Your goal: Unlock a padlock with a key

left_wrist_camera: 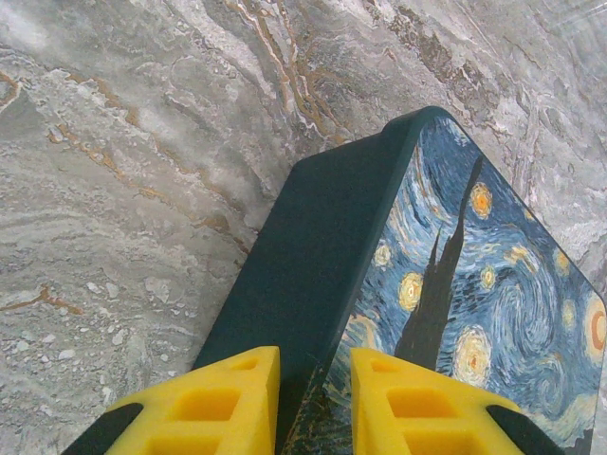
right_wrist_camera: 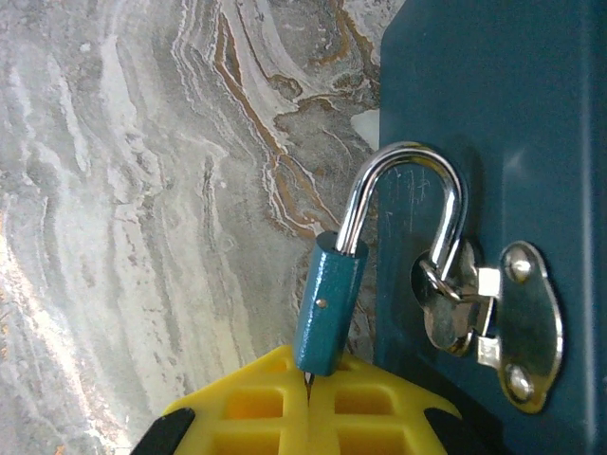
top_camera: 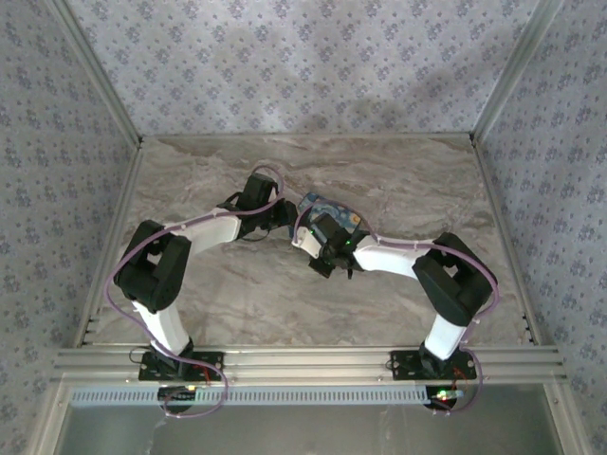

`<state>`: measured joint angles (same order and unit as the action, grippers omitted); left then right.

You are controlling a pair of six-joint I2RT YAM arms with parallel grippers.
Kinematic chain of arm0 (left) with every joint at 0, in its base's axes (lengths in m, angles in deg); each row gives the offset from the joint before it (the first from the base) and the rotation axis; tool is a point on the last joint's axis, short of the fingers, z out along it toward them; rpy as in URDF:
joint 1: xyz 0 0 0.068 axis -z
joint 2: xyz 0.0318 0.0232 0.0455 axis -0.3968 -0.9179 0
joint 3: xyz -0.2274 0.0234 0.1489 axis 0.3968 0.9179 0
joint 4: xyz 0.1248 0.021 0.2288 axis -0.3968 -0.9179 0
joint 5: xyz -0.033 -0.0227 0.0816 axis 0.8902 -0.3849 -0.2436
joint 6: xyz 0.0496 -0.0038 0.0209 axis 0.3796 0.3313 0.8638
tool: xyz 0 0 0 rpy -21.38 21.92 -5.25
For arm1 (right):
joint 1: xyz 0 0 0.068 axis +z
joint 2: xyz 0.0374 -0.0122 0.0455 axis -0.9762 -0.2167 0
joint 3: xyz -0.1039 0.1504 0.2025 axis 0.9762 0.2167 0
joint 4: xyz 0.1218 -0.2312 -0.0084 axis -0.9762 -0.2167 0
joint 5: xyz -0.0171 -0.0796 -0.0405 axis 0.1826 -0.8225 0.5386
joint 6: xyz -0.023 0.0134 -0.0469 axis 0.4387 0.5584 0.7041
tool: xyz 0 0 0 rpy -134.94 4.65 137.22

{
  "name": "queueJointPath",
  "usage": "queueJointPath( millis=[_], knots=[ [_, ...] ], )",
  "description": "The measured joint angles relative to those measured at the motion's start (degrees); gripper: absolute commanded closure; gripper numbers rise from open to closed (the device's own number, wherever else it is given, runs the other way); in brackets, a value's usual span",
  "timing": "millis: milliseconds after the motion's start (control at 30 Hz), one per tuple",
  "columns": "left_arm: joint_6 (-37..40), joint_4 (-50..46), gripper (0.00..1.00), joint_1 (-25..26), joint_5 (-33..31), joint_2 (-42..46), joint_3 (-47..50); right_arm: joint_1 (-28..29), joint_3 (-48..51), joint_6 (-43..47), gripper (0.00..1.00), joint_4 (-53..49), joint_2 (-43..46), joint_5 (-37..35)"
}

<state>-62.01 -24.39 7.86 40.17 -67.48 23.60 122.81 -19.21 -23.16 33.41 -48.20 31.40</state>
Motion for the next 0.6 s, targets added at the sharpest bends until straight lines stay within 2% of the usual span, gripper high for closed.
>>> queueJointPath(
  millis=[600],
  knots=[
    [0.0,-0.1,0.77,0.3,0.4,0.0,0.0,1.9,5.0,0.6,1.00,2.3,5.5,-5.9]
  ],
)
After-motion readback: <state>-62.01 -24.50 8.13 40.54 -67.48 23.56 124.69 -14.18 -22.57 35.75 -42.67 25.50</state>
